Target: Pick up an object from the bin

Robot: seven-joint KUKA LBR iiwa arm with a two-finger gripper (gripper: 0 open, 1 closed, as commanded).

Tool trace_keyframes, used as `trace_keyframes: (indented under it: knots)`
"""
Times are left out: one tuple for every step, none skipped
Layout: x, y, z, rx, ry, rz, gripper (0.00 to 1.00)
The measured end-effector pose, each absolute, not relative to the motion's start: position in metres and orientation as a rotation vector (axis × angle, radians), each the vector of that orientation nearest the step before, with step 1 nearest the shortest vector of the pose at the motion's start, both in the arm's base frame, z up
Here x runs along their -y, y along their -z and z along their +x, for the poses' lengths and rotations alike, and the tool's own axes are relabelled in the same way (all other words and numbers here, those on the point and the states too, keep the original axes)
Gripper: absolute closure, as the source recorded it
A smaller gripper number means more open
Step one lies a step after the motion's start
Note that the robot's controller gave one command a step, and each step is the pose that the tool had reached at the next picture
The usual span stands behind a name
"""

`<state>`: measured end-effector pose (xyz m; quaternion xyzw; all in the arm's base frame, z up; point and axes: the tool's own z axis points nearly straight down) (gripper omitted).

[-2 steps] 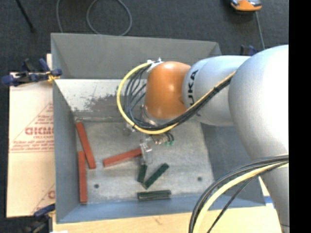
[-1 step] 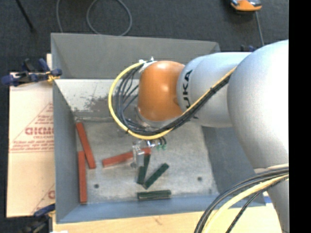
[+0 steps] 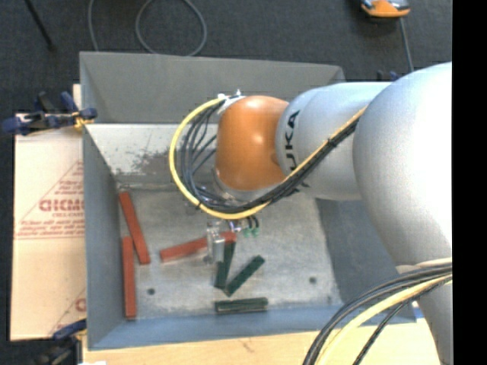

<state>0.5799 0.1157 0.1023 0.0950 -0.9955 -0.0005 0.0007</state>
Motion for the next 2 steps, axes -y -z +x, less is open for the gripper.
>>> trace_keyframes:
  knots:
    - [-0.1156,-0.0693,0.5746,3.116,-0.002,0.391,0.00]
    - [-0.1151,-0.0702,0.5757,3.119,-0.001,0.389,0.00]
